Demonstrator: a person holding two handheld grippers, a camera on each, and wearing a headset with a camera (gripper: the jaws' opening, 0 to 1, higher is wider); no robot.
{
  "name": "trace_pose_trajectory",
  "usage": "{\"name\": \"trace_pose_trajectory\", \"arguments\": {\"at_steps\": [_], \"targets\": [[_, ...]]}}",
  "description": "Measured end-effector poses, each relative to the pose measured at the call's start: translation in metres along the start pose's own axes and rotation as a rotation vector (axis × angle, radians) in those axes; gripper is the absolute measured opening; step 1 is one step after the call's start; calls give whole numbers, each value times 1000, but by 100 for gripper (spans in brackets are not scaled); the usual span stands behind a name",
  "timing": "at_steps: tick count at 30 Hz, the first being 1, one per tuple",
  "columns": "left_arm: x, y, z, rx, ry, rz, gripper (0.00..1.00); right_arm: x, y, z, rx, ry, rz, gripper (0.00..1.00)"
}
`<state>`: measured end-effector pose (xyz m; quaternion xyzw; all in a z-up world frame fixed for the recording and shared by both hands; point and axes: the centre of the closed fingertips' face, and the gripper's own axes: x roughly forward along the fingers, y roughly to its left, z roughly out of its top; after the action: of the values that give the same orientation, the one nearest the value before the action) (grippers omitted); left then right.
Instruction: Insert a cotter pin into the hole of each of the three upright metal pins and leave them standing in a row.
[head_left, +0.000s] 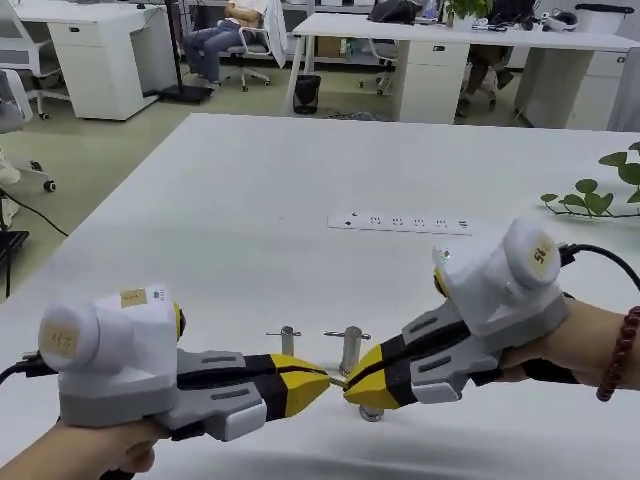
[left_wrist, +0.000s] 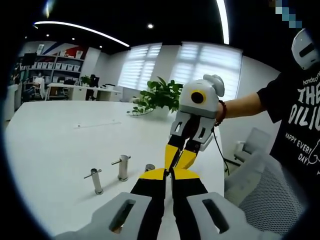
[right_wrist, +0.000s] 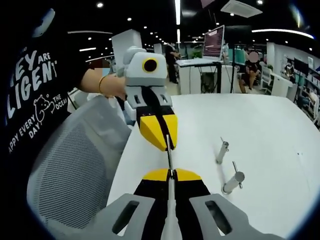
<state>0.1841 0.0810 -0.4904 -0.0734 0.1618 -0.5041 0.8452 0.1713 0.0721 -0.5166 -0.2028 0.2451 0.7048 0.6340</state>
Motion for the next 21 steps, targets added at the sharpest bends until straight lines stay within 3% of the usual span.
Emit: {"name": "trace_pose_trajectory", "arguments": {"at_steps": [9,13,21], "targets": [[4,6,-1,49,3,54,5,-6,-10,-6,-19,43,-49,0],[3,8,-1,62,-11,79,12,-14,-19,-11,-17,72,-86,0],[4,11,-6,86,7,108,29,-28,-29,-21,-6,119,-136,0]]}}
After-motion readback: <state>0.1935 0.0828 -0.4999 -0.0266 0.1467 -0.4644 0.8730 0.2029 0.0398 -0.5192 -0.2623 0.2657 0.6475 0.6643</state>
